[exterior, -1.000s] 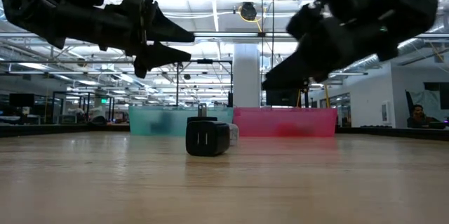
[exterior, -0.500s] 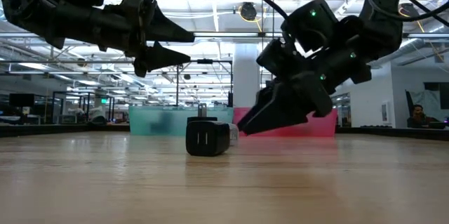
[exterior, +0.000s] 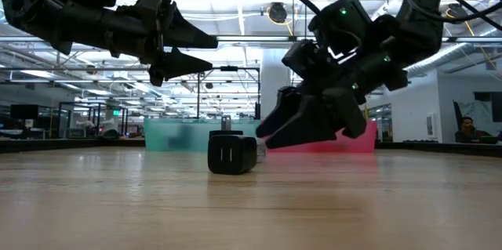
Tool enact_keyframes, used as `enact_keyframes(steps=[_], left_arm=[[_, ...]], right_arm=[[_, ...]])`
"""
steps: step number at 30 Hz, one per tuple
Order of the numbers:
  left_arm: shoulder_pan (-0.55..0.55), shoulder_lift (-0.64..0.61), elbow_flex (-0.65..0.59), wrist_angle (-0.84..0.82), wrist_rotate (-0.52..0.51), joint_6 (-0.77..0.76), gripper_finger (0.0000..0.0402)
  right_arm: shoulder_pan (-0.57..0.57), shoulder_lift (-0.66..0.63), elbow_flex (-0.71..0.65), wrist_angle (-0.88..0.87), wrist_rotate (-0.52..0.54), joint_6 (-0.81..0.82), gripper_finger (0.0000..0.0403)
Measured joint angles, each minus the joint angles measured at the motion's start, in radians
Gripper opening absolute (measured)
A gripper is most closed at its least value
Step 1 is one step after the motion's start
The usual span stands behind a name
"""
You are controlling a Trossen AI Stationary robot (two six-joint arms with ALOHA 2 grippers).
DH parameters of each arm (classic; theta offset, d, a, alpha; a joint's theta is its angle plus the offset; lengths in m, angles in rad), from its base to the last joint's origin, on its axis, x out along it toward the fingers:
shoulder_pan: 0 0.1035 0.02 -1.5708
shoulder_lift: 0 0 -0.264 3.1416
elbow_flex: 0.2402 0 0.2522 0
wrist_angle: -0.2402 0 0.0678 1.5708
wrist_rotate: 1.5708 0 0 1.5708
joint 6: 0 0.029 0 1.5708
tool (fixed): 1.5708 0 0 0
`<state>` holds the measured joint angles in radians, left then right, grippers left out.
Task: Sort charging adapters and watches
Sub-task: Put the dark blue charging adapter in the red bin
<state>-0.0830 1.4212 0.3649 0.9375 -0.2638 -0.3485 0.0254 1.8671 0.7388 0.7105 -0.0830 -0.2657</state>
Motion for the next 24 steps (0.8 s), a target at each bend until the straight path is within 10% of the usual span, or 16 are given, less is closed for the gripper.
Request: enact_keyframes(steps=[24], left_arm=[[0.001, 0.000, 0.001, -0.051, -0.008, -0.021, 0.0278]], right_arm=[[0.008, 0.091, 0.098, -0.074, 0.004, 0.097, 0.0253]])
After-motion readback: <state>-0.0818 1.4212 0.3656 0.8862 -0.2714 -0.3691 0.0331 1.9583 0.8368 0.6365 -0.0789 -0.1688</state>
